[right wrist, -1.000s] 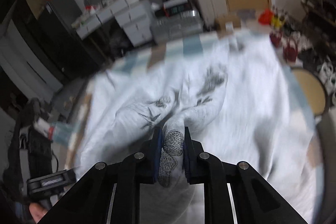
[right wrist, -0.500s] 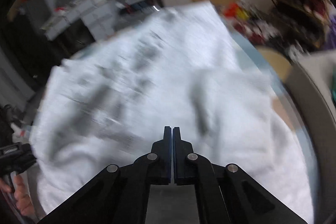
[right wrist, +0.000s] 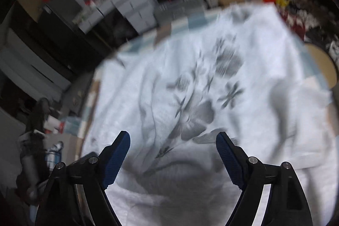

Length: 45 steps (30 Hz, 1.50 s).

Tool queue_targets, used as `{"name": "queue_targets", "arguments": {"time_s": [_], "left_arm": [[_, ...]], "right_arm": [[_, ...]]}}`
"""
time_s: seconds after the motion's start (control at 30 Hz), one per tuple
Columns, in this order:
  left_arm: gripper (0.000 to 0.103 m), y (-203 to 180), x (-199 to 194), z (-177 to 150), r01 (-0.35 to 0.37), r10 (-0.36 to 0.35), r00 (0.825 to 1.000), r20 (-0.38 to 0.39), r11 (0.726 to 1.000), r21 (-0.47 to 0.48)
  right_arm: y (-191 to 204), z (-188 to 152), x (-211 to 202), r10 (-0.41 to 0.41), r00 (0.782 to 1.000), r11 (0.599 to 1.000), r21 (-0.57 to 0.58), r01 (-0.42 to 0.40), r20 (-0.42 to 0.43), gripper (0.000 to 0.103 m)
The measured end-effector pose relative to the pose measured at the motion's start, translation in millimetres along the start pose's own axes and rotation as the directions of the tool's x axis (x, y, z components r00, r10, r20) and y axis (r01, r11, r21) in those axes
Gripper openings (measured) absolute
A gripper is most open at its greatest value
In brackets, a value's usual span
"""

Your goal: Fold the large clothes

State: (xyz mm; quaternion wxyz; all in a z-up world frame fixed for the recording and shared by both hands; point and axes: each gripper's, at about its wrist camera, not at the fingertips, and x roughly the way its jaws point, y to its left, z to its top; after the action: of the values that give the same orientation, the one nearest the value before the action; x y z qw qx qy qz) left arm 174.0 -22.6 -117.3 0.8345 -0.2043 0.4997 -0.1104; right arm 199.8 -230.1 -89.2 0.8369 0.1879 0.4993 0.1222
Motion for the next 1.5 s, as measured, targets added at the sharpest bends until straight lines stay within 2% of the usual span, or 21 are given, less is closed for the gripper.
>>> {"name": "queue_targets", "arguments": {"time_s": [0.07,0.13,0.17,0.27,0.37,0.4,0.47,0.53,0.57,0.63,0.7,0.77,0.83,0.9,1.03,1.1,1.13,1.23,1.4,1.47,1.5], "left_arm": [[0.028,3,0,0,-0.016,0.016,1.0,-0.009,1.0,0.002],[0.028,7,-1,1,-0.029,0.029,1.0,-0.01,1.0,0.006],[0.028,6,-2,1,-0.035,0.035,0.999,-0.008,0.999,0.011],[0.028,6,-4,2,-0.065,0.065,0.998,-0.005,0.997,0.037],[0.028,5,-5,4,-0.063,0.063,0.998,0.004,0.997,0.041],[0.028,5,-6,4,-0.063,0.062,0.998,0.01,0.997,0.04],[0.028,4,-8,5,-0.054,0.054,0.998,0.023,0.998,0.04],[0.028,2,-6,5,-0.047,0.046,0.999,0.022,0.998,0.043],[0.028,2,-5,5,-0.044,0.044,0.999,0.017,0.998,0.043],[0.028,4,0,4,-0.037,0.037,0.999,-0.01,0.999,0.035],[0.028,7,3,4,-0.027,0.027,0.999,-0.032,0.999,0.021],[0.028,12,4,5,-0.017,0.017,0.999,-0.044,1.0,0.004],[0.028,15,4,5,-0.02,0.019,0.999,-0.043,1.0,-0.007],[0.028,16,3,4,-0.019,0.018,0.999,-0.04,1.0,-0.017],[0.028,16,1,4,-0.01,0.009,0.999,-0.04,0.999,-0.034],[0.028,16,3,4,-0.011,0.009,0.999,-0.046,0.999,-0.034],[0.028,15,4,4,-0.01,0.009,0.999,-0.049,0.999,-0.033],[0.028,11,8,3,-0.019,0.017,0.998,-0.063,1.0,-0.019],[0.028,6,13,3,-0.057,0.058,0.996,-0.072,0.998,0.013],[0.028,7,14,3,-0.06,0.061,0.995,-0.076,0.998,0.015],[0.028,8,14,3,-0.06,0.061,0.995,-0.079,0.998,0.017]], "right_arm": [[4,4,25,-0.01,0.998,0.999,0.032,0.012,-0.06,0.059],[16,9,40,-0.022,0.995,0.999,0.025,0.025,-0.096,0.01],[24,12,37,-0.04,0.996,0.999,0.004,0.04,-0.085,0.009],[62,35,11,-0.116,0.992,0.981,-0.149,0.123,0.054,0.007],[110,40,-18,-0.131,0.974,0.936,-0.299,0.183,0.186,0.007],[126,37,-21,-0.115,0.973,0.917,-0.356,0.181,0.198,0.007],[146,25,-13,-0.078,0.987,0.884,-0.447,0.133,0.139,0.016],[157,9,10,-0.109,0.993,0.854,-0.507,0.119,0.05,0.044],[154,4,16,-0.128,0.992,0.852,-0.509,0.121,0.023,0.049],[144,-2,22,-0.118,0.993,0.873,-0.479,0.094,-0.019,0.051],[120,1,6,0.011,1.0,0.921,-0.389,-0.019,-0.024,0.05],[89,6,-17,0.083,0.996,0.953,-0.296,-0.067,0.042,0.055],[68,10,-31,0.073,0.99,0.969,-0.244,-0.041,0.124,0.08],[49,11,-29,0.004,0.99,0.974,-0.223,0.027,0.139,0.08],[31,4,9,-0.103,0.995,0.959,-0.269,0.093,-0.02,0.078],[42,-2,25,-0.125,0.991,0.929,-0.356,0.102,-0.042,0.077],[50,-3,33,-0.109,0.993,0.915,-0.394,0.082,-0.046,0.077],[71,-3,57,-0.092,0.993,0.903,-0.427,0.052,-0.073,0.077],[84,-6,102,-0.232,0.97,0.832,-0.532,0.157,-0.076,0.076],[85,-9,104,-0.212,0.975,0.828,-0.543,0.142,-0.069,0.057],[86,-11,102,-0.199,0.977,0.827,-0.548,0.127,-0.074,0.026]]}}
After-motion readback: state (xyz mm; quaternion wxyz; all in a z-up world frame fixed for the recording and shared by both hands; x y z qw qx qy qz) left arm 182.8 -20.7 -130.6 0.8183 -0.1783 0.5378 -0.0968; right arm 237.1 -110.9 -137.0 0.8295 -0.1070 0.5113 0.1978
